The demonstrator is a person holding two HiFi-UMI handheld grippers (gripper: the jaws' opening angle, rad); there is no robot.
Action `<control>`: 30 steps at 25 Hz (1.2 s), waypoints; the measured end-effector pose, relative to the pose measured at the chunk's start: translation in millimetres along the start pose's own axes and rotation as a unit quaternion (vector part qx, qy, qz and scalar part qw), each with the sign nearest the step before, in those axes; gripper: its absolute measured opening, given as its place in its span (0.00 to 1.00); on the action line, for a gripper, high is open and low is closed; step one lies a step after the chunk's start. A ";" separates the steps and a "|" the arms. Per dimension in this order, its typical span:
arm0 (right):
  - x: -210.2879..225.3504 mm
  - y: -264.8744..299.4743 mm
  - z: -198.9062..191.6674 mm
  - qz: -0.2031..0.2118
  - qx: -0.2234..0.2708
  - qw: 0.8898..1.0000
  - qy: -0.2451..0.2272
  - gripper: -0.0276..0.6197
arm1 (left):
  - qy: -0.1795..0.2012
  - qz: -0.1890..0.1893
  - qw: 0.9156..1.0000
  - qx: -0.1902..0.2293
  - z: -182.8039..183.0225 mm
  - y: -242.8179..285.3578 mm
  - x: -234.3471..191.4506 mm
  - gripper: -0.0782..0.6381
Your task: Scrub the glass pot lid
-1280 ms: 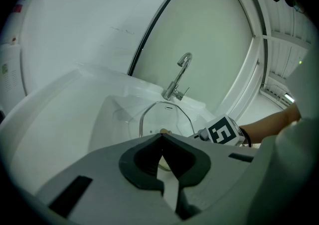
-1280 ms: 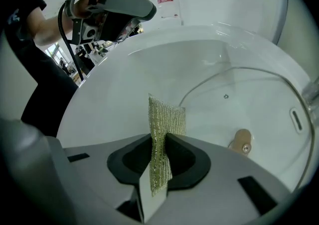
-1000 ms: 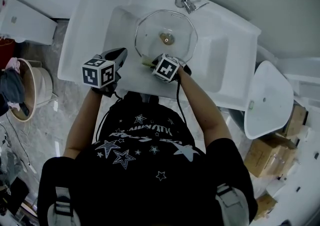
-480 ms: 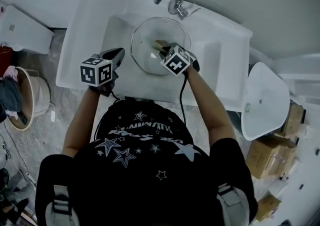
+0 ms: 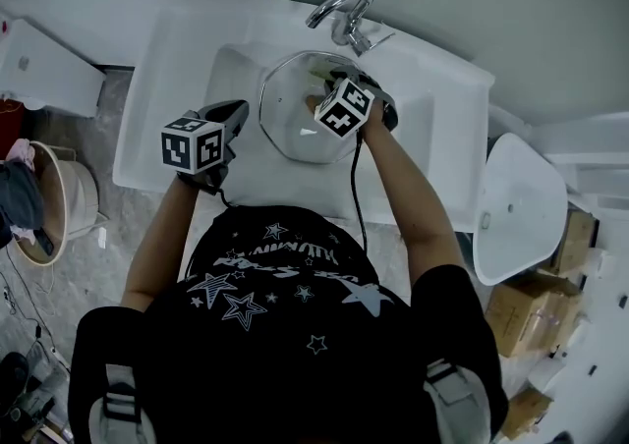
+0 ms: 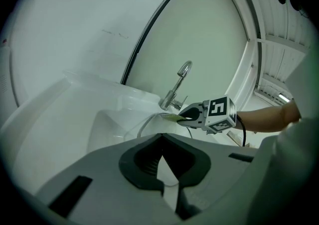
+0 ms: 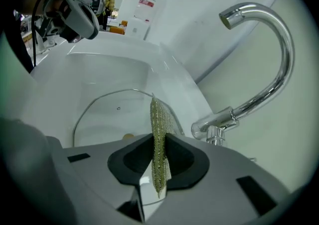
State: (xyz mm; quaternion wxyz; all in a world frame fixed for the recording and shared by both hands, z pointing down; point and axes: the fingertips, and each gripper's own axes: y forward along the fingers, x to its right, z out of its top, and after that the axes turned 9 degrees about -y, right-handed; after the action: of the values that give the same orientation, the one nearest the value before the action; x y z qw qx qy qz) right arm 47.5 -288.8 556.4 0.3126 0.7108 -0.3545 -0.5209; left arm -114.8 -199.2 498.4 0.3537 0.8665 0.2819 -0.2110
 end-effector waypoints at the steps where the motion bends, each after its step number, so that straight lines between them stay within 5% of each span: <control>1: 2.8 3.0 0.0 -0.007 -0.007 1.000 -0.009 0.15 | -0.002 0.001 1.000 0.000 1.3 0.2 -2.5 0.12; 9: -9.5 18.1 -1.4 -0.001 -0.019 0.998 -0.053 0.15 | -0.015 0.005 1.000 -0.003 1.2 1.1 -13.9 0.12; 20: -85.9 21.9 -3.4 0.110 0.005 0.992 -0.064 0.16 | -0.024 0.009 1.000 -0.012 -12.3 -0.1 -11.1 0.12; 30: -134.1 13.6 -4.0 0.161 0.020 0.984 -0.070 0.16 | -0.036 0.022 0.999 -0.017 -33.6 -8.4 -9.1 0.12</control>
State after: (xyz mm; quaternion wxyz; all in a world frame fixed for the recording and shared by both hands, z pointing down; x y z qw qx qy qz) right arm 21.3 -184.8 638.1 0.3522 0.6123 -0.4960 -0.5050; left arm -121.5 -172.8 521.6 0.3826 0.8584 0.2535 -0.2290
